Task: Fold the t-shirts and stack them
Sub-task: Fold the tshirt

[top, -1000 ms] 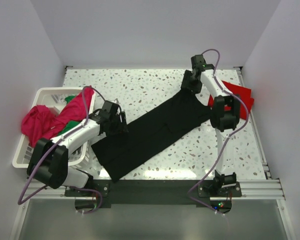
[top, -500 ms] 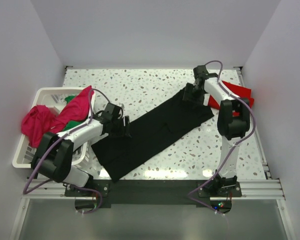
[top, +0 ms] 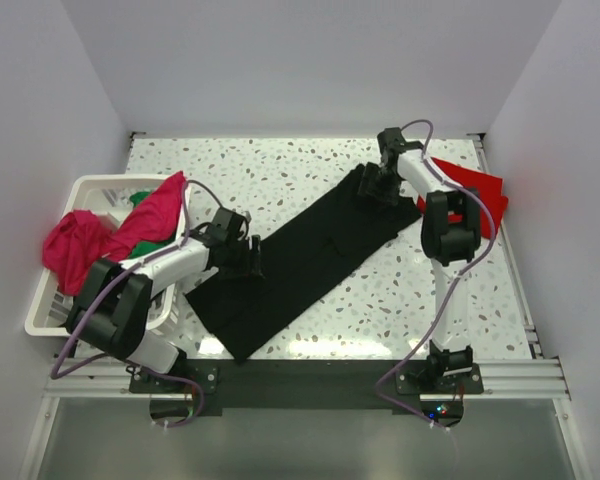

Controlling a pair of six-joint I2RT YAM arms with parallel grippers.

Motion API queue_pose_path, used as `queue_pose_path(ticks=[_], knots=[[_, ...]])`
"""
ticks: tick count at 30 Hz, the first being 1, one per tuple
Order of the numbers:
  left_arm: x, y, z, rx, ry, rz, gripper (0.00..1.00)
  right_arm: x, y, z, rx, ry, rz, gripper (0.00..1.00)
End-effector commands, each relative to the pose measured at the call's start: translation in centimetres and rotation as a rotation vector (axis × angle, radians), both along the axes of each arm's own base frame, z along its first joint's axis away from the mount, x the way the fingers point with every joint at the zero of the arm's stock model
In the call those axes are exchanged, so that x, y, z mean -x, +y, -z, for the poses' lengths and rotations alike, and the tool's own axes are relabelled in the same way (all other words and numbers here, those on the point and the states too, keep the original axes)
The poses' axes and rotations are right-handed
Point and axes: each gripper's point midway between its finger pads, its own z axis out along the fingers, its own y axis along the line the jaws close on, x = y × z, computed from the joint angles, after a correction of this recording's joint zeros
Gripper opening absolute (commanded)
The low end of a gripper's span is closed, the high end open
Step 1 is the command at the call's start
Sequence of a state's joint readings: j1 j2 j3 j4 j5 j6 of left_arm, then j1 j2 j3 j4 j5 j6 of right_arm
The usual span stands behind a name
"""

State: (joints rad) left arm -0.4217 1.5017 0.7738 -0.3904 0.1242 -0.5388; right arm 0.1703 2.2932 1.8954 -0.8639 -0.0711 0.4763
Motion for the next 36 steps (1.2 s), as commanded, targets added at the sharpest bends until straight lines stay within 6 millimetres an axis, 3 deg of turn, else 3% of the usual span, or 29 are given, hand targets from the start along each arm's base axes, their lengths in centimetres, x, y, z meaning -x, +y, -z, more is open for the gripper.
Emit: queue_pose_path(ticks=[1,4,5,6,11,20,30,33,35,36], knots=[[2.6,1.5,1.9,-0.085,0.129,-0.023,0.7,-3.5,0.4,3.2,0.012,-0.038,0.037,0.63],[2.3,0.2,1.2,-0.04,0.108,-0.01,0.71,-5.9,1.0,3.6,-0.004,-0.069,0.051,0.63],[2.0,-0.4,1.0,-0.017,0.094,-0.007,0.71,-7.4,1.3,2.5,-0.017,-0.108,0.056,0.63],[2.0,-0.9,0.9,0.005,0.098,-0.007,0.71,-7.6,1.4,4.1,-0.021,-0.085,0.057,0.63],[2.4,-4.0,0.7,0.08,0.113,-0.011,0.71,-11.0,2.8,3.8,-0.078,-0.166,0.056,0.63],[6.4,-10.7,2.3,0.14,0.201,0.077,0.73,-13.3,3.5,4.6,-0.115,-0.237,0.048,0.63],[8.7,-19.3,2.0,0.26,0.209,0.207,0.74,-14.9,4.3,5.1,-0.143,-0.298,0.03,0.63],[8.4,-20.8,0.7,0.277,0.163,0.234,0.74,-15.3,4.6,4.0,-0.155,-0.327,0.004,0.63],[7.6,-20.3,-0.1,0.247,0.115,0.219,0.74,-15.7,4.6,1.8,-0.159,-0.363,-0.015,0.63],[6.9,-20.5,-1.6,0.258,0.072,0.217,0.75,-15.8,4.6,0.9,-0.16,-0.377,-0.02,0.64]])
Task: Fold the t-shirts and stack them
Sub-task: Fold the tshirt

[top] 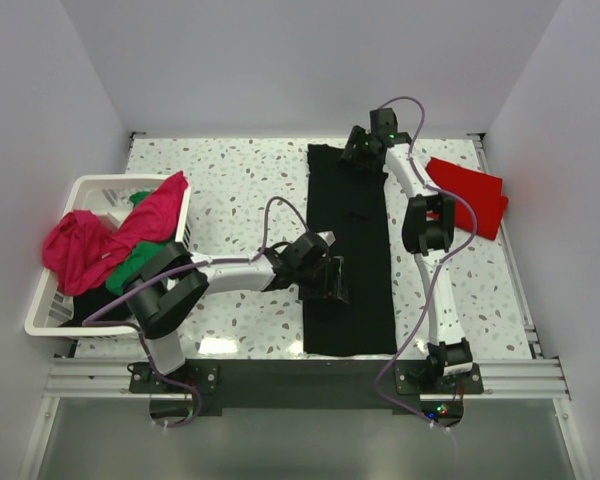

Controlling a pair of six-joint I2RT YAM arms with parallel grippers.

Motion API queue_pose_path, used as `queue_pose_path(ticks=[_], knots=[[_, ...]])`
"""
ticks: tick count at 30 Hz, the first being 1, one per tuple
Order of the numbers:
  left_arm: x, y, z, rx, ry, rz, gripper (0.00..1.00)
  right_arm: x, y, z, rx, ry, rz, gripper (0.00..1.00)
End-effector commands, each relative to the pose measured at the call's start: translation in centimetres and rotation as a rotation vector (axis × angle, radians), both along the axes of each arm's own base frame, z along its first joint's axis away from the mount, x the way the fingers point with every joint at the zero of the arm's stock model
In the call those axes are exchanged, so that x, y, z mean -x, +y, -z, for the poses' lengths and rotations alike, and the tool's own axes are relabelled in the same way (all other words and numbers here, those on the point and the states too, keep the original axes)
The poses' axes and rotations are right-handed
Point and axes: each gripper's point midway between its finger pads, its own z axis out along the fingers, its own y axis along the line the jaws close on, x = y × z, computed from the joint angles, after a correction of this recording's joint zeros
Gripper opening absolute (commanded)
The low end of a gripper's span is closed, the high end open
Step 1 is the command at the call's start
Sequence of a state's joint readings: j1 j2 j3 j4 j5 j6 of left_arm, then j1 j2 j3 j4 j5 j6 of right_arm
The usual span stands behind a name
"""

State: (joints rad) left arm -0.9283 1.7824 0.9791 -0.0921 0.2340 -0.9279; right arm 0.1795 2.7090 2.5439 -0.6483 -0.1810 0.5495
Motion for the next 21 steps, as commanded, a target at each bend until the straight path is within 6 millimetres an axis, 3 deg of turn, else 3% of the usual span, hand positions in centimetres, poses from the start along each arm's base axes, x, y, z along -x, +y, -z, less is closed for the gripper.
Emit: queue_pose_path(ticks=[1,3,4,6,8,10,11,12,13,14,15,16,17,18,19,20,21], knots=[[-0.4,1.5,-0.9,-0.089,-0.051,-0.034,0.75,0.2,-0.7,0.5,0.042,-0.002,-0.021,0.64],[-1.2,2.0,-3.1,-0.097,-0.111,-0.044,0.77,0.0,-0.6,-1.9,0.03,-0.037,-0.031,0.64],[-1.8,2.4,-3.7,-0.117,-0.155,-0.043,0.78,-0.1,-0.4,-4.5,0.02,-0.076,-0.036,0.65],[-2.0,3.3,-4.8,-0.144,-0.187,-0.041,0.8,0.5,-0.4,-6.9,0.016,-0.091,-0.045,0.65],[-1.9,4.6,-4.8,-0.182,-0.2,-0.026,0.8,2.1,-0.8,-10.4,0.025,-0.107,-0.048,0.65],[-1.9,5.9,-4.9,-0.214,-0.226,-0.021,0.8,3.7,-1.2,-12.1,0.036,-0.107,-0.057,0.65],[-1.8,6.6,-4.9,-0.228,-0.226,-0.02,0.8,5.6,-1.7,-10.4,0.06,-0.038,-0.067,0.65],[-1.4,7.3,-4.8,-0.232,-0.233,-0.016,0.8,7.0,-2.0,-13.0,0.066,-0.062,-0.067,0.65],[-1.2,7.7,-4.8,-0.236,-0.241,0.001,0.8,8.1,-2.3,-12.8,0.079,-0.04,-0.071,0.65],[-1.0,8.0,-4.8,-0.237,-0.247,0.01,0.79,10.6,-2.6,-10.8,0.105,0.039,-0.09,0.65],[-0.5,8.6,-4.6,-0.238,-0.246,0.017,0.78,12.2,-3.2,-12.3,0.127,0.029,-0.088,0.65],[-0.1,8.8,-4.5,-0.234,-0.24,0.028,0.77,13.7,-3.3,-12.3,0.143,0.05,-0.096,0.65],[0.1,9.1,-4.5,-0.229,-0.242,0.029,0.75,16.9,-3.6,-9.8,0.171,0.148,-0.116,0.65],[1.0,9.5,-4.3,-0.212,-0.227,0.044,0.74,18.8,-3.9,-11.7,0.175,0.124,-0.115,0.65],[1.3,9.5,-4.3,-0.196,-0.23,0.048,0.73,22.2,-4.6,-8.9,0.202,0.218,-0.118,0.65],[1.6,9.8,-4.1,-0.193,-0.226,0.051,0.72,24.2,-4.6,-8.4,0.205,0.245,-0.117,0.65],[2.3,10.4,-3.8,-0.191,-0.215,0.057,0.71,26.2,-4.9,-10.4,0.199,0.206,-0.108,0.65]])
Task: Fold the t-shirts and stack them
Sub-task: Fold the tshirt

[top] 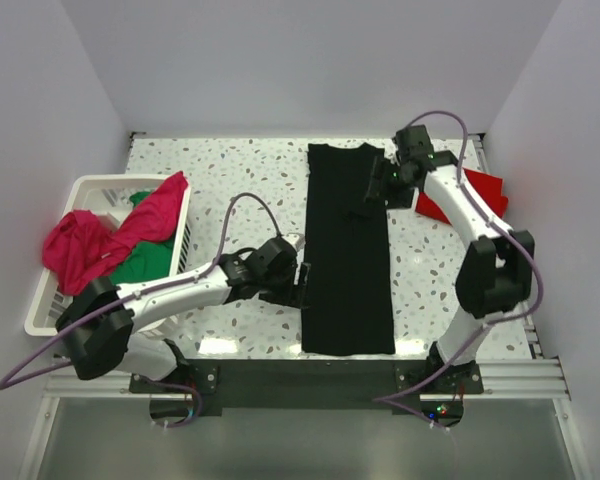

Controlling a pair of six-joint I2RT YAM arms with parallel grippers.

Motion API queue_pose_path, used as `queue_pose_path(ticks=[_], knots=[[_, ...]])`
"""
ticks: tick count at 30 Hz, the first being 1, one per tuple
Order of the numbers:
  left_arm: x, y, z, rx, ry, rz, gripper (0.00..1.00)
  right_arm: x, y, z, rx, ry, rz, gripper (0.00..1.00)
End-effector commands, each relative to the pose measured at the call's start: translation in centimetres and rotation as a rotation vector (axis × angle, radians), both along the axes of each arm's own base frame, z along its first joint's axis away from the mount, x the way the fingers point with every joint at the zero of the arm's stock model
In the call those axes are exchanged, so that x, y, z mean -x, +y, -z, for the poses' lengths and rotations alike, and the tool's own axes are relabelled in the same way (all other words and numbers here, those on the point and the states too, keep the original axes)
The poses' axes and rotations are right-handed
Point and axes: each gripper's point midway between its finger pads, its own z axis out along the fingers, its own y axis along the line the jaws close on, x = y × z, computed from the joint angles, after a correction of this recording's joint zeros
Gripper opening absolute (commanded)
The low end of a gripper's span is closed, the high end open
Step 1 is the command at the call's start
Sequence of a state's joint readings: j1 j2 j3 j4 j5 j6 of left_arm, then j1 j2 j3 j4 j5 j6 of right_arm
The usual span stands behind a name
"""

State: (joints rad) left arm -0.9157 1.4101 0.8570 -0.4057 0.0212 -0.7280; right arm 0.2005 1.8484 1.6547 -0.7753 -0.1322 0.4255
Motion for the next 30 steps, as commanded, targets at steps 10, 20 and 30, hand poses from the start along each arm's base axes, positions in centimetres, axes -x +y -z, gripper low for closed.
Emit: queue_pose_path(ticks=[10,20,30], knots=[[4.6,3.0,0.7,0.045,0.061,0.094,0.66,25.9,-1.7,6.7,0.095,0.342,0.014,0.59],[6.7,3.2,1.7,0.09,0.152,0.077,0.65,31.9,-3.5,9.7,0.115,0.456,0.026,0.48],[6.5,2.1,2.0,0.087,0.18,0.071,0.65,33.6,-3.5,10.9,0.113,0.524,-0.018,0.39]])
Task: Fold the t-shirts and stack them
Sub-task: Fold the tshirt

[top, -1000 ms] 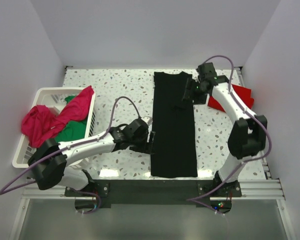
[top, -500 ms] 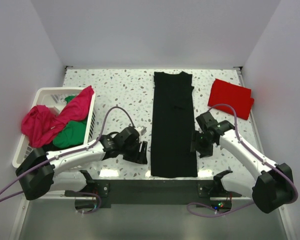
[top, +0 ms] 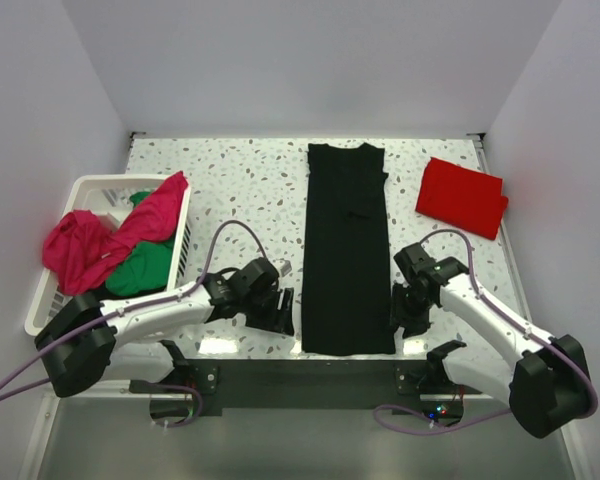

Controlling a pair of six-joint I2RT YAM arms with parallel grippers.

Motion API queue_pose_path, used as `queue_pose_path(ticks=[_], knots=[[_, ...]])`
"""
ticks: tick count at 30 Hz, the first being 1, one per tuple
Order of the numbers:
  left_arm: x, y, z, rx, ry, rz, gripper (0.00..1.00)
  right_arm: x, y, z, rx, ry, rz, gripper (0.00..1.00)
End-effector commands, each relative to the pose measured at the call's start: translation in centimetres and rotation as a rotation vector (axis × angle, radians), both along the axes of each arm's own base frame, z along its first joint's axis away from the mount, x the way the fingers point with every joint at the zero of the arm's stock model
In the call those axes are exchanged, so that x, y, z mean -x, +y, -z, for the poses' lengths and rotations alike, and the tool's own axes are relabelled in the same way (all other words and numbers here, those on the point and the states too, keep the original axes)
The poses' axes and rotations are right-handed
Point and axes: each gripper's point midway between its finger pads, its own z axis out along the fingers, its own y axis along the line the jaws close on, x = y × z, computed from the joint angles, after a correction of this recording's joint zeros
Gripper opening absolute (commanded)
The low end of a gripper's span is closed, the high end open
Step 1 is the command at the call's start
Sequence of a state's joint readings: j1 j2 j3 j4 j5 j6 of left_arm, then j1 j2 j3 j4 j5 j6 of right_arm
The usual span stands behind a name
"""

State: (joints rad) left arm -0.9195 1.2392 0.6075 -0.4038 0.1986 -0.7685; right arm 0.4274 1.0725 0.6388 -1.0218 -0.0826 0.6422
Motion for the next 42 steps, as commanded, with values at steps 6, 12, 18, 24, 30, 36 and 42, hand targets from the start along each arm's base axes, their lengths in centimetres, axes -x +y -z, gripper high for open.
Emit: queue_pose_path(ticks=[6,12,18,24,30,36,42], knots=[[-0.1,-1.6,-0.6,0.04,0.015,-0.004,0.65,2.4,0.5,1.1,-0.054,0.068,-0.006,0.38],[0.3,-1.6,-0.3,0.037,0.024,0.0,0.65,3.3,1.1,1.7,-0.094,0.074,0.004,0.38],[0.4,-1.6,0.0,0.031,0.029,0.004,0.65,3.1,1.7,2.3,-0.116,0.058,0.026,0.38],[-0.2,-2.1,-0.3,0.03,0.014,0.0,0.65,3.2,1.6,3.1,-0.099,0.065,0.041,0.31],[-0.7,-3.9,-0.3,0.056,0.023,-0.003,0.65,3.2,1.6,3.3,-0.094,0.063,0.049,0.15],[-0.6,-4.8,0.1,0.068,0.034,0.012,0.64,3.5,1.5,3.2,-0.091,0.062,0.046,0.11],[0.1,-5.8,0.6,0.078,0.056,0.046,0.62,3.8,1.4,3.3,-0.091,0.067,0.049,0.11]])
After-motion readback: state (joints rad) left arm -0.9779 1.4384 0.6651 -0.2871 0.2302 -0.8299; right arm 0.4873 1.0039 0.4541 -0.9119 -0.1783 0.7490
